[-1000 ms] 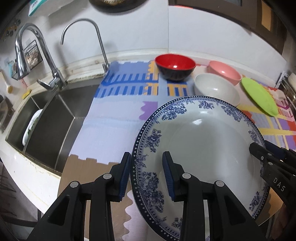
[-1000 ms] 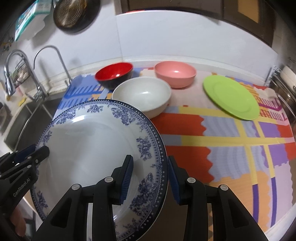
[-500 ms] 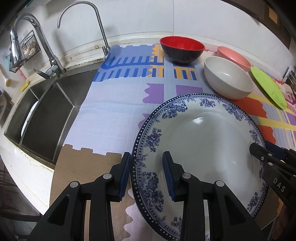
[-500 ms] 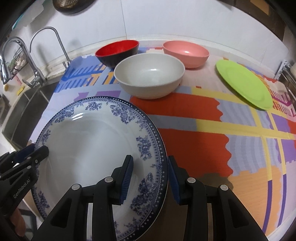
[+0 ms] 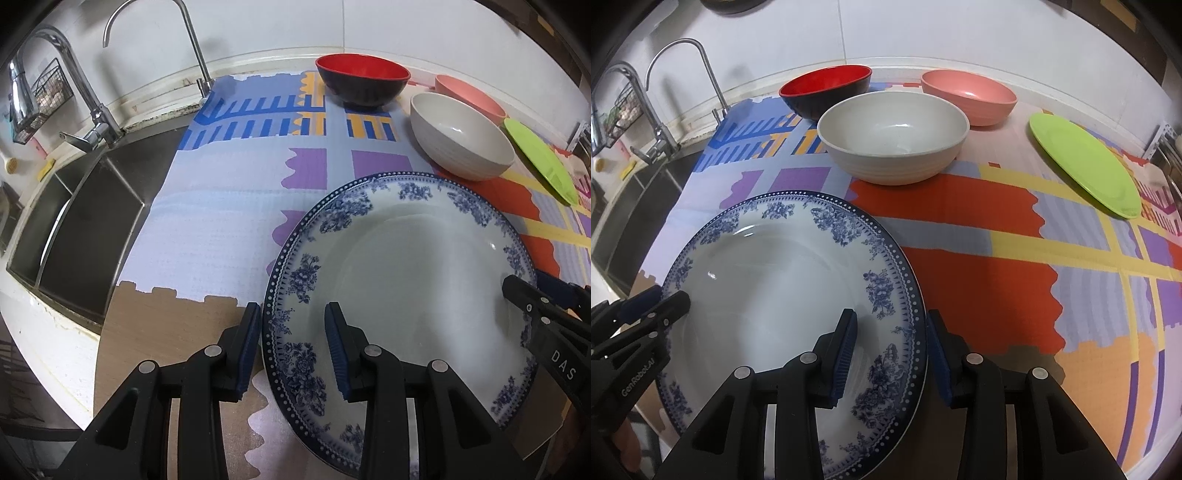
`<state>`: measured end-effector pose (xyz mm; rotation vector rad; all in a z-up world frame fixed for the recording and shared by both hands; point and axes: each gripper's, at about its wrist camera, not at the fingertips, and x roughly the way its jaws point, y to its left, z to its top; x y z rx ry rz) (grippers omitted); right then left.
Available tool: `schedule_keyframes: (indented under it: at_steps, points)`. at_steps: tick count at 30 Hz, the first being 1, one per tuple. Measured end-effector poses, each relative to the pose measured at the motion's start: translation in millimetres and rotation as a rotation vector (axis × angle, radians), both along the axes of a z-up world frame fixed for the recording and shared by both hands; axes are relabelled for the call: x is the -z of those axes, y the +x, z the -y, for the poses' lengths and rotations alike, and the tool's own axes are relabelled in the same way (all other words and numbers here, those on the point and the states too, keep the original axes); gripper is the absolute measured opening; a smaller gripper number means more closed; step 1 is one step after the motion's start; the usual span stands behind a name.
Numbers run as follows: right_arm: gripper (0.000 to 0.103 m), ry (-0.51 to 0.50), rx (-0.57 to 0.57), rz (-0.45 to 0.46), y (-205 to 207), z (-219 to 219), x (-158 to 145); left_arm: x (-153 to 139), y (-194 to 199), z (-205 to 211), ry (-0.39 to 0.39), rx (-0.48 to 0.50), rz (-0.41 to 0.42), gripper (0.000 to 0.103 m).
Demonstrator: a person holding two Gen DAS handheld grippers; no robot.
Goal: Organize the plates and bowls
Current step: 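Open both tools and release the stacked plates, then move both tools back toward the green plate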
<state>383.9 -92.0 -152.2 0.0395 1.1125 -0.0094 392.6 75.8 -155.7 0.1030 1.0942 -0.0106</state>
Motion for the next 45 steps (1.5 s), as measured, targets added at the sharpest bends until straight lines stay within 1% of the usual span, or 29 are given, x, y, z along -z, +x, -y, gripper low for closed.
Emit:
schedule_keyframes:
  at_steps: [2, 5, 9, 12, 14, 16, 22, 25, 30, 35, 45]
  points:
    - [0.041, -0.004, -0.003, 0.000, 0, -1, 0, -1, -1, 0, 0.005, 0.004, 0.010, 0.036]
    - [0.041, 0.004, -0.008, 0.003, 0, -1, 0, 2, -1, -2, -0.004, -0.004, -0.004, 0.041]
    - [0.047, 0.020, -0.006, -0.004, 0, 0, 0, -2, -4, -3, 0.001, -0.011, 0.009, 0.049]
    - [0.048, 0.007, 0.002, 0.000, -1, 0, -1, -9, -7, -1, 0.000, -0.006, 0.032, 0.052]
    - [0.048, 0.010, 0.002, 0.006, -2, 1, -4, -15, -7, 2, -0.009, 0.000, 0.048, 0.054]
    - [0.048, 0.014, 0.001, 0.016, -4, 3, -8, -21, -8, 5, -0.017, 0.008, 0.063, 0.058]
    - [0.049, 0.030, 0.018, 0.041, -8, 15, -22, -40, -9, 21, -0.034, 0.040, 0.114, 0.064]
    - [0.055, 0.036, 0.034, 0.055, -11, 24, -29, -51, -9, 35, -0.048, 0.064, 0.139, 0.066]
    - [0.055, 0.039, 0.069, 0.084, -15, 47, -43, -69, -11, 62, -0.062, 0.112, 0.186, 0.066]
    - [0.060, 0.034, 0.099, 0.124, -20, 75, -59, -85, -10, 91, -0.076, 0.149, 0.225, 0.066]
    - [0.060, 0.022, 0.161, 0.196, -23, 132, -87, -114, -1, 151, -0.109, 0.220, 0.292, 0.066]
